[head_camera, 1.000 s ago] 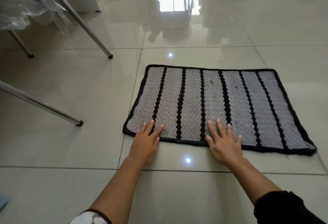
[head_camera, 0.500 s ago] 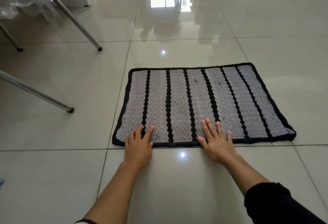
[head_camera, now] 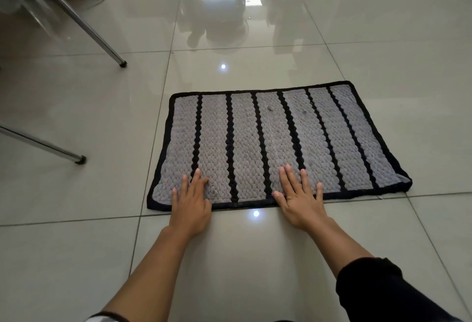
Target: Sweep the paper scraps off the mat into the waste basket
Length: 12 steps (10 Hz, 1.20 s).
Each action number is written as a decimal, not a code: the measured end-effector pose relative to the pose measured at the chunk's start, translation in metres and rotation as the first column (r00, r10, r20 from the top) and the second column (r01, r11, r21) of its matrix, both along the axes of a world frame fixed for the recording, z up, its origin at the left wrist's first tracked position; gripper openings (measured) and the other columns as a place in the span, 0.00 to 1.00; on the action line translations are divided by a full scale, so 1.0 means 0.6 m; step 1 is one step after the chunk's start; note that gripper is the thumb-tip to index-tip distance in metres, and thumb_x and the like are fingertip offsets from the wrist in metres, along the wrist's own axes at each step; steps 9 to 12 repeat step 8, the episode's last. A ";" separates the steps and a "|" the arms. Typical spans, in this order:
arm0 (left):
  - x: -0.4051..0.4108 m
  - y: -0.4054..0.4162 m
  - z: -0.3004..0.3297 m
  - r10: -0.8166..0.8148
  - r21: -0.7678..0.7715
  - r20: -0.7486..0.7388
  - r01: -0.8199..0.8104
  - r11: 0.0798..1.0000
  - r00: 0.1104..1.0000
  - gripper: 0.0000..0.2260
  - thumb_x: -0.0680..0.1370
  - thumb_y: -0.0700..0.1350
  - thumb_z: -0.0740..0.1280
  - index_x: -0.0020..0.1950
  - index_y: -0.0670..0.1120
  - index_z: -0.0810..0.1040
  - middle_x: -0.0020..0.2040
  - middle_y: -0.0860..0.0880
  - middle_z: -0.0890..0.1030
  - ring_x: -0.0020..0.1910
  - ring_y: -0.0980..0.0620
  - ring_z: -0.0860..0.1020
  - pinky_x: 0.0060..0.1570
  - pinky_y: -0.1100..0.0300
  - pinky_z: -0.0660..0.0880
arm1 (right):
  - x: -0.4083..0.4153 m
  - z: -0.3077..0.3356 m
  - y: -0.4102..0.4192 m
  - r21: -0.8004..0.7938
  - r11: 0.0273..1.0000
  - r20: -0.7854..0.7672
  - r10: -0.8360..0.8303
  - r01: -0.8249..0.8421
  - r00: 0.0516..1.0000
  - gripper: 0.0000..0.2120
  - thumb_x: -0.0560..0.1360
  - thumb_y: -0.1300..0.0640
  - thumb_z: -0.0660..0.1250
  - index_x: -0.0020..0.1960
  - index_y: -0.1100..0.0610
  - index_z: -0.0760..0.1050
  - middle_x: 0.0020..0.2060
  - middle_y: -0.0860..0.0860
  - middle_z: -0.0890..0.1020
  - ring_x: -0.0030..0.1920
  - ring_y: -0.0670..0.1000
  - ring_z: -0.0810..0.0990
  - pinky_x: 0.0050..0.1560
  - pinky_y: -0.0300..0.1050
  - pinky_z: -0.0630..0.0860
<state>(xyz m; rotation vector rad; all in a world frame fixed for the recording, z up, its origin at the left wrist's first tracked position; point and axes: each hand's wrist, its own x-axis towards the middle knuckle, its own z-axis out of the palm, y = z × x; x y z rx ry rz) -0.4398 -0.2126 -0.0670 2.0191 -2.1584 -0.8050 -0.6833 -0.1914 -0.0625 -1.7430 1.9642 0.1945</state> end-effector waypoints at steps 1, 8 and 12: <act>0.001 -0.002 0.003 -0.011 0.017 0.022 0.011 1.000 1.000 0.25 0.78 0.44 0.52 0.73 0.52 0.47 0.77 0.51 0.41 0.75 0.46 0.38 0.73 0.45 0.38 | 0.005 0.003 -0.001 0.000 1.000 -0.006 0.006 -0.006 1.000 0.27 0.80 0.44 0.41 0.71 0.47 0.29 0.69 0.43 0.29 0.71 0.53 0.31 0.68 0.62 0.33; 0.014 -0.018 0.029 -0.024 -0.224 0.038 0.032 0.974 0.999 0.18 0.77 0.44 0.56 0.67 0.44 0.63 0.68 0.44 0.68 0.68 0.47 0.65 0.71 0.49 0.60 | 0.055 0.029 -0.020 -0.263 0.965 -0.030 -0.015 0.007 0.999 0.26 0.79 0.51 0.53 0.74 0.54 0.49 0.75 0.50 0.52 0.74 0.53 0.46 0.72 0.57 0.49; 0.014 -0.018 0.029 -0.024 -0.224 0.038 0.032 0.974 0.999 0.18 0.77 0.44 0.56 0.67 0.44 0.63 0.68 0.44 0.68 0.68 0.47 0.65 0.71 0.49 0.60 | 0.055 0.029 -0.020 -0.263 0.965 -0.030 -0.015 0.007 0.999 0.26 0.79 0.51 0.53 0.74 0.54 0.49 0.75 0.50 0.52 0.74 0.53 0.46 0.72 0.57 0.49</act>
